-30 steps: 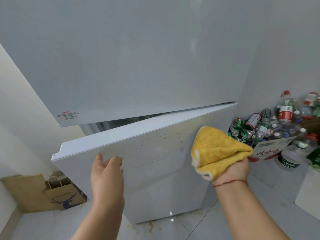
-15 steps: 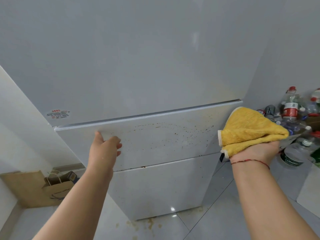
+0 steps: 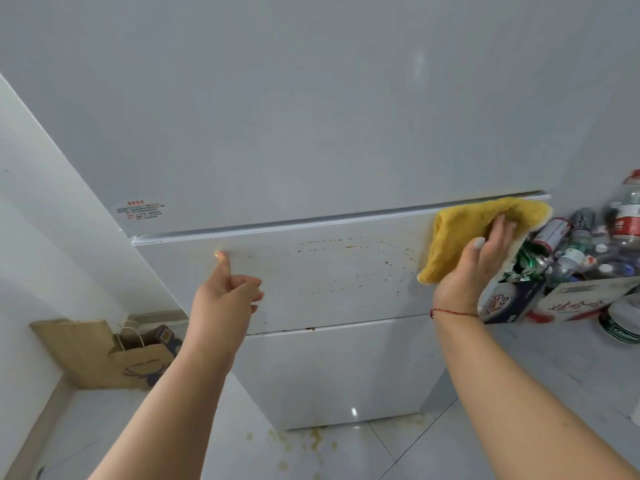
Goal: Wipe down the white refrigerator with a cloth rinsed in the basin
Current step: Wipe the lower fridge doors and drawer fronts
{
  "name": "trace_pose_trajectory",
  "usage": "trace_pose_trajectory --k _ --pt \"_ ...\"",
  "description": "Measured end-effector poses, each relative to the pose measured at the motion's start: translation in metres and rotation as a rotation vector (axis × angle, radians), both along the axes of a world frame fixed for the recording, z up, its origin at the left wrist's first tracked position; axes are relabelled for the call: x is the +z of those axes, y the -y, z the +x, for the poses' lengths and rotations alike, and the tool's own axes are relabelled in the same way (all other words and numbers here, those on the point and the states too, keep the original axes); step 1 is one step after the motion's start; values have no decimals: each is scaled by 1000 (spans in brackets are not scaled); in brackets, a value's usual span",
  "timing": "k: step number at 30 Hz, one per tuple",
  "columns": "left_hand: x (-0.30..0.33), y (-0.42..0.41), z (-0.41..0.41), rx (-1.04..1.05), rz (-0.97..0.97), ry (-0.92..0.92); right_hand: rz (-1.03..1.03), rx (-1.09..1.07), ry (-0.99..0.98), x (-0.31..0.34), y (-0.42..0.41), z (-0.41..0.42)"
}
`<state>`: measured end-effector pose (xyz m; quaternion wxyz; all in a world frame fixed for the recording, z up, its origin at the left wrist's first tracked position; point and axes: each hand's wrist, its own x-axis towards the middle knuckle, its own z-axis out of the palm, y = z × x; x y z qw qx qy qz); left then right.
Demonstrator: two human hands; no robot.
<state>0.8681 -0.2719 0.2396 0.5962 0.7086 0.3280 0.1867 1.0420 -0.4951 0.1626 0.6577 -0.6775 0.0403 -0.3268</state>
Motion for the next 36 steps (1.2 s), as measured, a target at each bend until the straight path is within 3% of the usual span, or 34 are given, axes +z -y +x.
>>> trace_pose_trajectory --k 2,5,11,17,21,27,36 --pt "-7 -5 -9 30 12 11 -163 -71 -2 -7 -14 6" --pt "-23 -20 -21 100 -5 -7 -238 -156 -17 -17 -55 2" --pt "-41 -60 -37 149 -87 -42 -461 -223 169 -33 -147 -33" --pt "-34 -97 -43 257 135 62 -799 -205 491 -40 -206 -60" --pt "-28 -113 -34 -3 -153 218 -1030 -193 659 -39 -242 -74" --pt "-41 -139 -34 -155 -174 304 -1306 -65 893 -23 -275 -90" --pt "-51 -149 -38 44 -356 171 -1668 53 1128 -55 -263 -85"
